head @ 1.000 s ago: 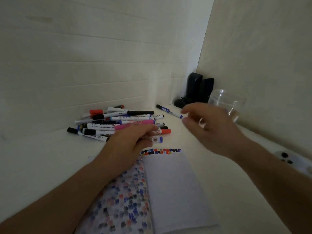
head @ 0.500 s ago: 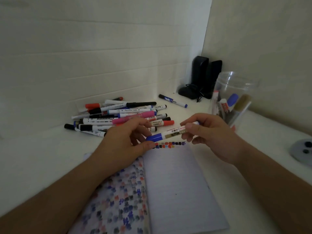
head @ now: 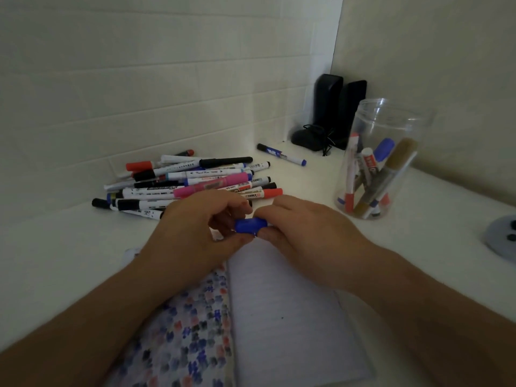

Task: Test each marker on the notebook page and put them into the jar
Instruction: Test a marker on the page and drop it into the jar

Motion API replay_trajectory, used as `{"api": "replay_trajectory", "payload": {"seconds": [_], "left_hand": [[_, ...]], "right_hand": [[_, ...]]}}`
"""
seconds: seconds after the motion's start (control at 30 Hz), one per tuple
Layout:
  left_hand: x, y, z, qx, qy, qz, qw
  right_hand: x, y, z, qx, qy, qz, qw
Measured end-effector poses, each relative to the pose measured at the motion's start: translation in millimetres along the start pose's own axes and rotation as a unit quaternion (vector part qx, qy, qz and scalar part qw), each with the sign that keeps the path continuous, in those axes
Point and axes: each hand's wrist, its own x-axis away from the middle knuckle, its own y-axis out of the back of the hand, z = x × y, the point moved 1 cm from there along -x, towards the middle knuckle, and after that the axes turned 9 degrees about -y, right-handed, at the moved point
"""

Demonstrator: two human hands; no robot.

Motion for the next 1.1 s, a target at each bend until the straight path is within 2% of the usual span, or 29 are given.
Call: {"api": "replay_trajectory", "payload": {"seconds": [0.3,0.43,0.87,0.93,1.0,1.03,1.1], "left_hand": [[3.8,0.5,5.7,0.056,0.065,0.051,0.995],[4.7,0.6,6.7,0.056,0.07,0.074,0.993],[5.3,0.7,10.2,0.04,0.052,0.084,0.994],[5.6,0.3,9.0,0.042,0.055,0.082,0.994],[5.6,-0.2,8.8,0.041,0.063,0.078,0.994],[5.7,-0.8,9.1,0.04,0.068,0.081,0.994],[6.1,-1.7,10.1,0.043,0.073,0.094,0.992]], "right_hand": [[-4.8,-19.7,-9.7,0.011,0.004,-0.002,1.0],[-3.2,-21.5,-10.0,0.018,0.012,-0.009,1.0],[-2.5,-15.3,-11.6,0.049,0.039,-0.009,0.998],[-2.2,-8.2,-8.5,0.067,0.011,0.025,0.997],[0.5,2.0,-9.4,0.04,-0.053,0.068,0.995],[2.5,7.3,-13.6,0.003,-0.088,0.078,0.993],[6.3,17.2,-26.1,-0.14,-0.145,0.039,0.979]]}}
